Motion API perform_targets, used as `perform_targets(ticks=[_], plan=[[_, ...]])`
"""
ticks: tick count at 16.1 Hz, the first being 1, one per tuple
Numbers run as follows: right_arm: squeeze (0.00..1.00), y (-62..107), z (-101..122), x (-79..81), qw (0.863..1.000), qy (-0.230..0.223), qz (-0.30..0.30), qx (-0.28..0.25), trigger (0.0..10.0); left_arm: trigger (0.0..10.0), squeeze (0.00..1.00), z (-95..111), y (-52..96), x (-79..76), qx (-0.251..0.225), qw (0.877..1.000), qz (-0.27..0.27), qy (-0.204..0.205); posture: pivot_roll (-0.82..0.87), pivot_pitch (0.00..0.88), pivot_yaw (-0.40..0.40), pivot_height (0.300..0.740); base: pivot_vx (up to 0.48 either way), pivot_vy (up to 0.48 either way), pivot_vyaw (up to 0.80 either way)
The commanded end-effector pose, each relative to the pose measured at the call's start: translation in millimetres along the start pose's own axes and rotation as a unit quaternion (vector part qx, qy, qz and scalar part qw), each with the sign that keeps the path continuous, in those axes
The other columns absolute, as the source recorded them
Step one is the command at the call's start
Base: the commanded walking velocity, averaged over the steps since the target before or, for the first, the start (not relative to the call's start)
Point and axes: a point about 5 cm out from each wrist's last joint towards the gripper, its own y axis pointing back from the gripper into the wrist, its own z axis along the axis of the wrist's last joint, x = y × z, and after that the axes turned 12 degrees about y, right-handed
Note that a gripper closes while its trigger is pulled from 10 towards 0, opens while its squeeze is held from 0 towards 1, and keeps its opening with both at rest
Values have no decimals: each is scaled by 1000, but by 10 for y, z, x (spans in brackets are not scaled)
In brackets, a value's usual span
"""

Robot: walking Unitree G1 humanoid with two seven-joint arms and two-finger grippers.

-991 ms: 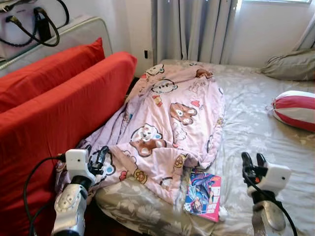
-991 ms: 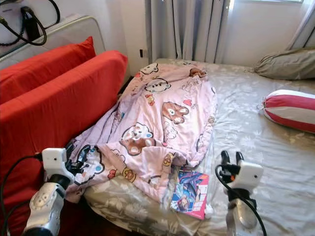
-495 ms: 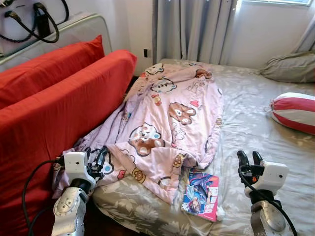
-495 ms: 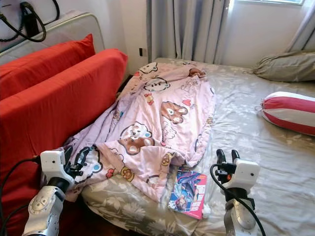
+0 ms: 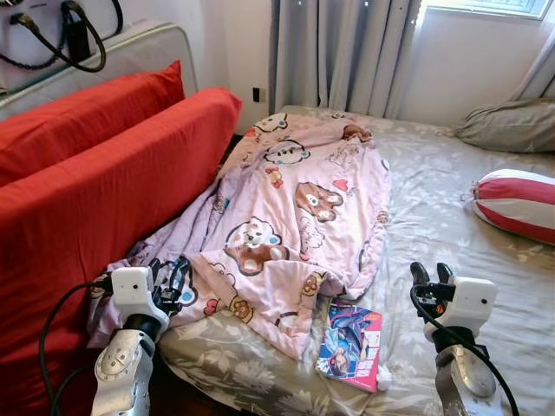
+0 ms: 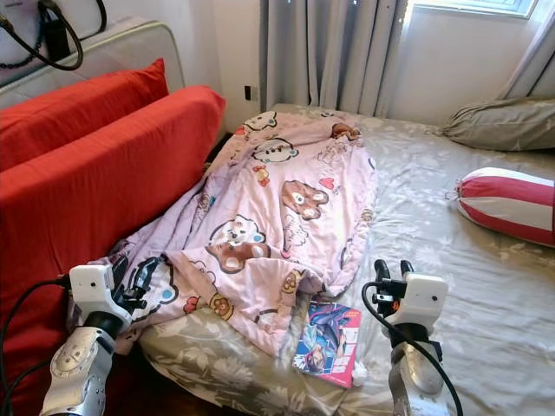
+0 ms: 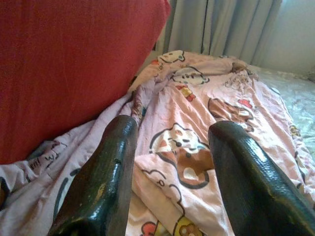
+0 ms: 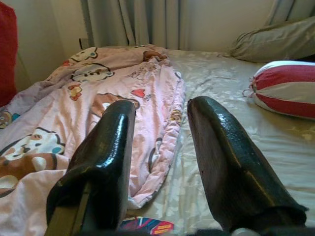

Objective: Clean up the room

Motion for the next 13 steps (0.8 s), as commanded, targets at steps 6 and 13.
perform_targets(ticks=[6,13], plan=[[0,-36,28,13,1000,8,-4,15,10000,10000,0,9,13,7,4,1000,0,3,-5,0,-45,726,0,0,0],[0,-75,76,21,1000,16,1,3,10000,10000,0,39,-18,2,8,1000,-3,-2,-10,0,-37,677,0,0,0]])
